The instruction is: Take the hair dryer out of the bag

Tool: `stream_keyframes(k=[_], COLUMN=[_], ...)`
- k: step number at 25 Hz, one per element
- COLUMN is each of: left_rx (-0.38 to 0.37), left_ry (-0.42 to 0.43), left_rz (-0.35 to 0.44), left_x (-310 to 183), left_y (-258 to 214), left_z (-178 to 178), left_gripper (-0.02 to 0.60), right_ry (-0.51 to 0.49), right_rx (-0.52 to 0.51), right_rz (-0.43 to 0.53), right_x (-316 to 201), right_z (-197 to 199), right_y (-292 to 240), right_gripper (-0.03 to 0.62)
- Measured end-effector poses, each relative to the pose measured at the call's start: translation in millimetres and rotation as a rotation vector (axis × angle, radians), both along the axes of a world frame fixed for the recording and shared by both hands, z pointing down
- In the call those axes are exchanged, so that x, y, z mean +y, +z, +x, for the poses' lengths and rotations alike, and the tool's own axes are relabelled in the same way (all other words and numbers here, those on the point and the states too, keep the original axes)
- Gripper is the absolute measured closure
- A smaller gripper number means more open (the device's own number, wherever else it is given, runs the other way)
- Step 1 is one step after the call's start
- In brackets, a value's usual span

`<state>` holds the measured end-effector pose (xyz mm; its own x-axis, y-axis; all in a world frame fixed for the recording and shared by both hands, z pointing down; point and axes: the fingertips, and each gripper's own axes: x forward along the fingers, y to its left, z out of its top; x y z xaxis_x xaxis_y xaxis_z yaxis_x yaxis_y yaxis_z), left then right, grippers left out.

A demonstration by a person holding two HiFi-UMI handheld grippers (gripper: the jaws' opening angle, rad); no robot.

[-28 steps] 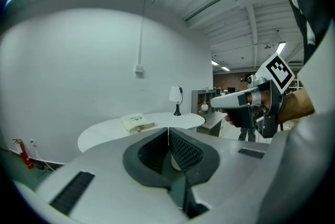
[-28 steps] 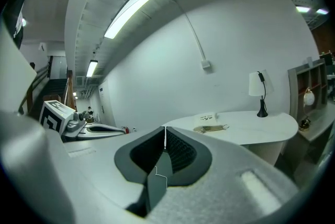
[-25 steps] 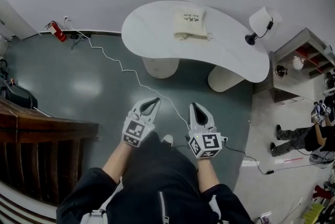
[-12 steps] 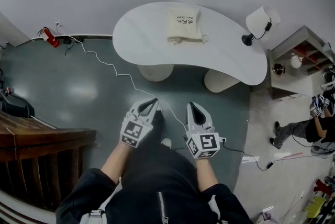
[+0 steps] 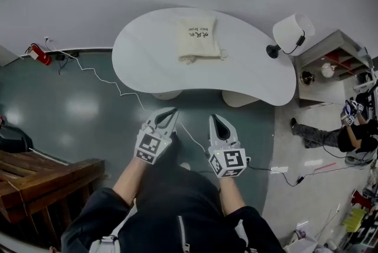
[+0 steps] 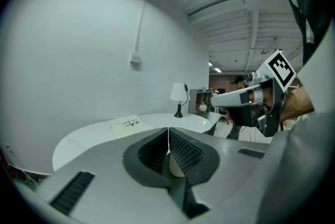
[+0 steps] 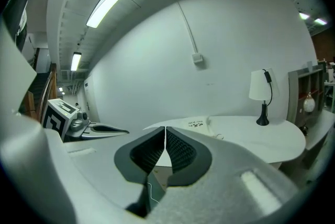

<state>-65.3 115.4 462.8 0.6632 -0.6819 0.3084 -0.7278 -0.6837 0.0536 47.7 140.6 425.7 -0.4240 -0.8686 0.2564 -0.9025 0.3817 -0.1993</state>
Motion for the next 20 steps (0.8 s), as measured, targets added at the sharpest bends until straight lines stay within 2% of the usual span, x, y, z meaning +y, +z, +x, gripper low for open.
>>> stream_keyframes(k=[13,20], left_rx=[0.036,0.038], left_ry=[0.051,0.097], left_rz=[-0.013,-0.033], left_x=[-105,-134], left_y=[2,14], left_z=[-31,-31], left_gripper=[0.568,0.568], right_ry=[0.024,0.057], right_rx=[0.038,0.046], right_rz=[-0.025,-0.046], right_x=[-100,-121], right_z=[-41,-48], right_y=[-2,6], right_gripper=[0.589,0.589])
